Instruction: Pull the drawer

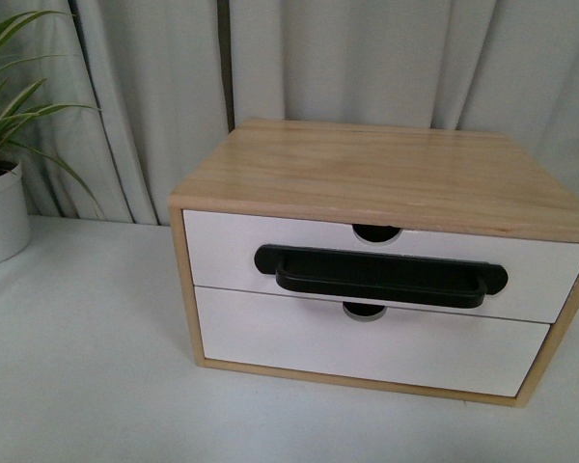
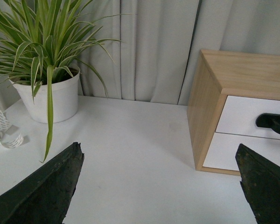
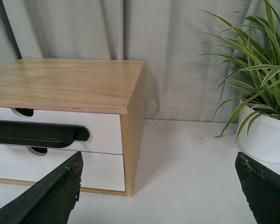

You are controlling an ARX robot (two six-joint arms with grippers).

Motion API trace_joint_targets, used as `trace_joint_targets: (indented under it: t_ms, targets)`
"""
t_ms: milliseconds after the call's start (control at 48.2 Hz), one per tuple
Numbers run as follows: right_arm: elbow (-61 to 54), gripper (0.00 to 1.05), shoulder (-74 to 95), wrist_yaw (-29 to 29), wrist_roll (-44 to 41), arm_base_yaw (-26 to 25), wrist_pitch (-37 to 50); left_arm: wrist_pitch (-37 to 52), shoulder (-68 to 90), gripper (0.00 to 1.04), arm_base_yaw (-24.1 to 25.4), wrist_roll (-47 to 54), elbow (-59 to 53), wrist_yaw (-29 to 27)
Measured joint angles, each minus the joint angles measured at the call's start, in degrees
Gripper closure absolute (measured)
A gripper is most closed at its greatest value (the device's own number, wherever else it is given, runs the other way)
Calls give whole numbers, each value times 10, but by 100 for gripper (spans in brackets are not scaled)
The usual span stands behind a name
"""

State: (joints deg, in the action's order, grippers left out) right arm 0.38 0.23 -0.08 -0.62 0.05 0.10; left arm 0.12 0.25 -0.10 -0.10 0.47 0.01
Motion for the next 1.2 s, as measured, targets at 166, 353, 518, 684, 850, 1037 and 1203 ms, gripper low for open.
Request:
trace_joint_targets:
  t_ms: [166, 353, 518, 684, 850, 1037, 1203]
  targets:
    - [0, 9, 0, 0, 0, 0, 0, 0, 0, 6, 0, 0, 0, 0]
    - [0, 9, 0, 0, 0, 0, 0, 0, 0, 6, 0, 0, 0, 0]
    - [0, 9, 0, 0, 0, 0, 0, 0, 0, 6, 0, 0, 0, 0]
    - [0, 9, 0, 0, 0, 0, 0, 0, 0, 6, 0, 0, 0, 0]
    - [0, 9, 0, 0, 0, 0, 0, 0, 0, 6, 0, 0, 0, 0]
    - [0, 9, 0, 0, 0, 0, 0, 0, 0, 6, 0, 0, 0, 0]
    - [0, 9, 0, 0, 0, 0, 0, 0, 0, 6, 0, 0, 0, 0]
